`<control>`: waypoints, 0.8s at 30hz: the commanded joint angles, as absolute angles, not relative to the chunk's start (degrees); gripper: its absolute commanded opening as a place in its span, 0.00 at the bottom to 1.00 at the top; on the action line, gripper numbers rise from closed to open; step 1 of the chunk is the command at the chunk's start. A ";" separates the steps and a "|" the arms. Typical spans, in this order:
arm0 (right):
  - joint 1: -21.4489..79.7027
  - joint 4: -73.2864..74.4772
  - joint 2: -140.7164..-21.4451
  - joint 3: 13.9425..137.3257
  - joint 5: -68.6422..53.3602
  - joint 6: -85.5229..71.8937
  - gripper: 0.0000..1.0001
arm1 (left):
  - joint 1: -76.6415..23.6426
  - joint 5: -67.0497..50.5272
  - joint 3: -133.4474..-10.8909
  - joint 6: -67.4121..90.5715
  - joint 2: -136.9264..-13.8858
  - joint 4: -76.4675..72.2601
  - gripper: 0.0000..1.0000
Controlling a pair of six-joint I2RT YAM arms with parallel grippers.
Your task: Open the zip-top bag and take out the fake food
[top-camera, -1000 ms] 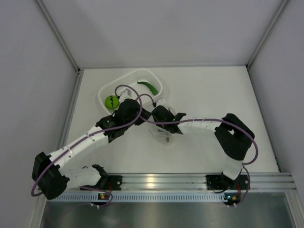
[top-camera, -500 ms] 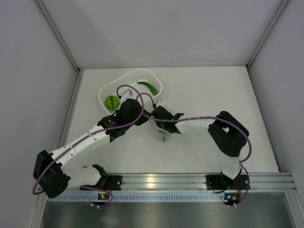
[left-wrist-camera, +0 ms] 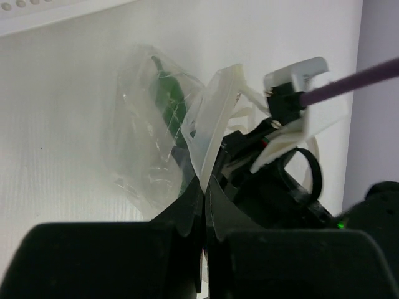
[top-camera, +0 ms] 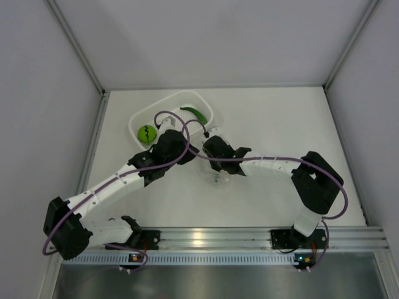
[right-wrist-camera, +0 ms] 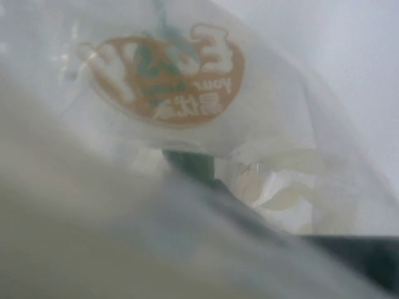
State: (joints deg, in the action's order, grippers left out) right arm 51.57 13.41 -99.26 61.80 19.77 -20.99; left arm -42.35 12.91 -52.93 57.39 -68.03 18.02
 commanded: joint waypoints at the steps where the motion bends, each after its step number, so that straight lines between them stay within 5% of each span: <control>1: 52.03 14.41 -93.35 62.58 20.21 -20.30 0.18 | -42.28 13.45 -54.84 55.72 -67.85 15.47 0.00; 15: 56.16 18.63 -82.01 64.25 17.75 -18.98 0.18 | -42.28 17.32 -56.60 46.51 -66.71 15.73 0.00; 24: 57.39 19.16 -80.15 64.60 19.50 -18.02 0.17 | -42.28 3.27 -59.94 35.95 -72.59 15.47 0.00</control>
State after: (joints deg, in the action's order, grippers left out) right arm 55.90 21.02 -82.13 61.93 18.65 -19.07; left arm -42.35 10.15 -57.78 41.50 -70.78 17.47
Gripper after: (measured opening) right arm 0.280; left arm 0.021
